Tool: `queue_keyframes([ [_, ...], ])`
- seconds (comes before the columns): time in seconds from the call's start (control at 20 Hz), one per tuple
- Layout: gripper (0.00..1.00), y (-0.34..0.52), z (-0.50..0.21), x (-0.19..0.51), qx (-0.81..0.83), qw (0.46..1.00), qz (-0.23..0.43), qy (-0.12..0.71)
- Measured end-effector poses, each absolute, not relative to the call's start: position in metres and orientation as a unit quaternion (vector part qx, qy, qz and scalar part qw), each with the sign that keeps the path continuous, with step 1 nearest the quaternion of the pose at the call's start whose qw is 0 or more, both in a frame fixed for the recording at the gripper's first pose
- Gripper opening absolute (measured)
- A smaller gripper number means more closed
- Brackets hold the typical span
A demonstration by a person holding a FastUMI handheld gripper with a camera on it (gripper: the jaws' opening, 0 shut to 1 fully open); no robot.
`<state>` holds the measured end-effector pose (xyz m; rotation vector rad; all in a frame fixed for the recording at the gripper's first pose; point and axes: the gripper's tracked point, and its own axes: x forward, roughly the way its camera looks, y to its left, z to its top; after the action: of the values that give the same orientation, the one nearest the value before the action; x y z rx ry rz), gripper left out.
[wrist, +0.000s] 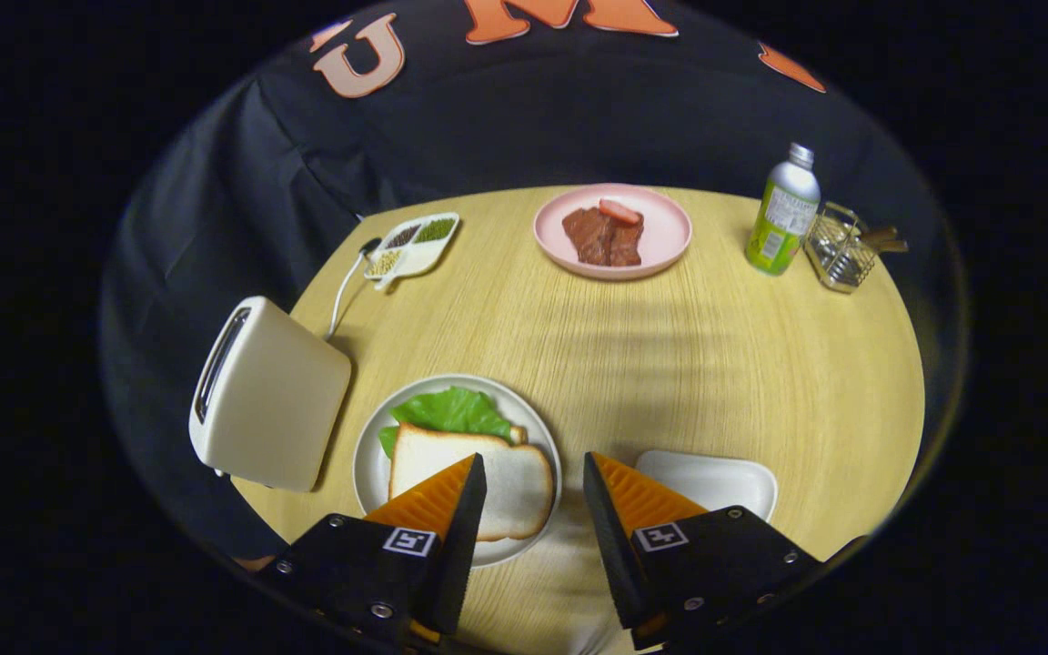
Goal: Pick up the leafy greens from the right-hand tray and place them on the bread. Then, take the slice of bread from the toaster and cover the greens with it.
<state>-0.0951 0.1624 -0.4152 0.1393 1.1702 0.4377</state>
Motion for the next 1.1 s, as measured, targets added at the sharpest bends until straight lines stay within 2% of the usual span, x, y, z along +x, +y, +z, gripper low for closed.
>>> queue_keyframes([
  [0.3, 0.76, 0.141, -0.312, -0.030, 0.068, 0.889, 0.184, 0.414],
  [0.65, 0.77, 0.102, -0.167, 0.023, 0.060, 0.964, 0.127, 0.227],
  [0.85, 0.77, 0.080, -0.096, 0.038, 0.055, 0.986, 0.087, 0.127],
  [1.1, 0.81, 0.049, -0.030, 0.036, 0.031, 0.997, 0.042, 0.049],
])
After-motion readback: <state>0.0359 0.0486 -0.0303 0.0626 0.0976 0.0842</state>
